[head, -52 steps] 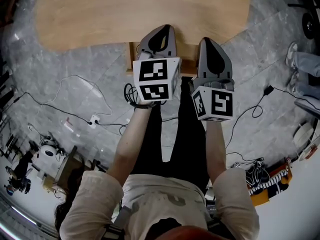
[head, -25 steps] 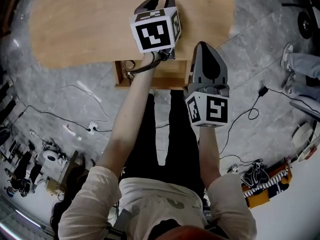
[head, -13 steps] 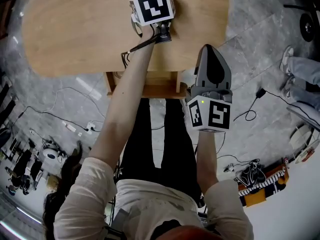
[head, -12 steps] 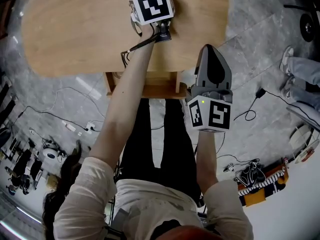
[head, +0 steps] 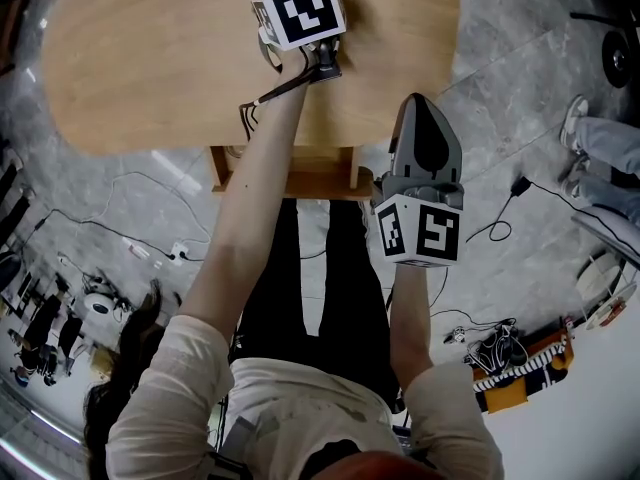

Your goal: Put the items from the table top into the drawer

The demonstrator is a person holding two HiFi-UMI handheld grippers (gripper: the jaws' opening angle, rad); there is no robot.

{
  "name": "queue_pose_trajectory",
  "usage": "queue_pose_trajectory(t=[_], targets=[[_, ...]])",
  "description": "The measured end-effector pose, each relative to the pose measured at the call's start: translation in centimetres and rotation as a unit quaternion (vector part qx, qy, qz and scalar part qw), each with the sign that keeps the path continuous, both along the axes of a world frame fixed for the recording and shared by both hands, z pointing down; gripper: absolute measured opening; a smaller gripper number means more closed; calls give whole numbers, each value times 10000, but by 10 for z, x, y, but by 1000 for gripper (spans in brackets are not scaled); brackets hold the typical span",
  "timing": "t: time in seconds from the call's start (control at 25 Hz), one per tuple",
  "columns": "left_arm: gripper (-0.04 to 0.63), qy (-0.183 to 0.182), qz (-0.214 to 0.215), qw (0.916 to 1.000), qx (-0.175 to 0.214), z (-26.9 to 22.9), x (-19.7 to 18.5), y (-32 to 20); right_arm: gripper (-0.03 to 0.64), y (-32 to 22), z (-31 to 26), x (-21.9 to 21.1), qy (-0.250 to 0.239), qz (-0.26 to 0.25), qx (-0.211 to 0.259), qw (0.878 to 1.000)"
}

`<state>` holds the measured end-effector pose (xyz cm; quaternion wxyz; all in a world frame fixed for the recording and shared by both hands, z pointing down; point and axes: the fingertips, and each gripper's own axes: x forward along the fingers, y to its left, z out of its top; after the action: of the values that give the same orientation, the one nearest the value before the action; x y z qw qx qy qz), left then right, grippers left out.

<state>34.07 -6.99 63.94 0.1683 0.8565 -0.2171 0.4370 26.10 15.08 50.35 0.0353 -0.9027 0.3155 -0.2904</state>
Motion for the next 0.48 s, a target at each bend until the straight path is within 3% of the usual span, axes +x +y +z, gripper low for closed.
queue_pose_trajectory(t=[0.32,0.48], targets=[[131,-153,-4,9998,82,10,-4,-3,5,-1,3,-5,-40,-49,-15,10000],[54,-153,-35,9999,-64,9,-2,-2,5,2,1,-5,-25,-33,10,10000]])
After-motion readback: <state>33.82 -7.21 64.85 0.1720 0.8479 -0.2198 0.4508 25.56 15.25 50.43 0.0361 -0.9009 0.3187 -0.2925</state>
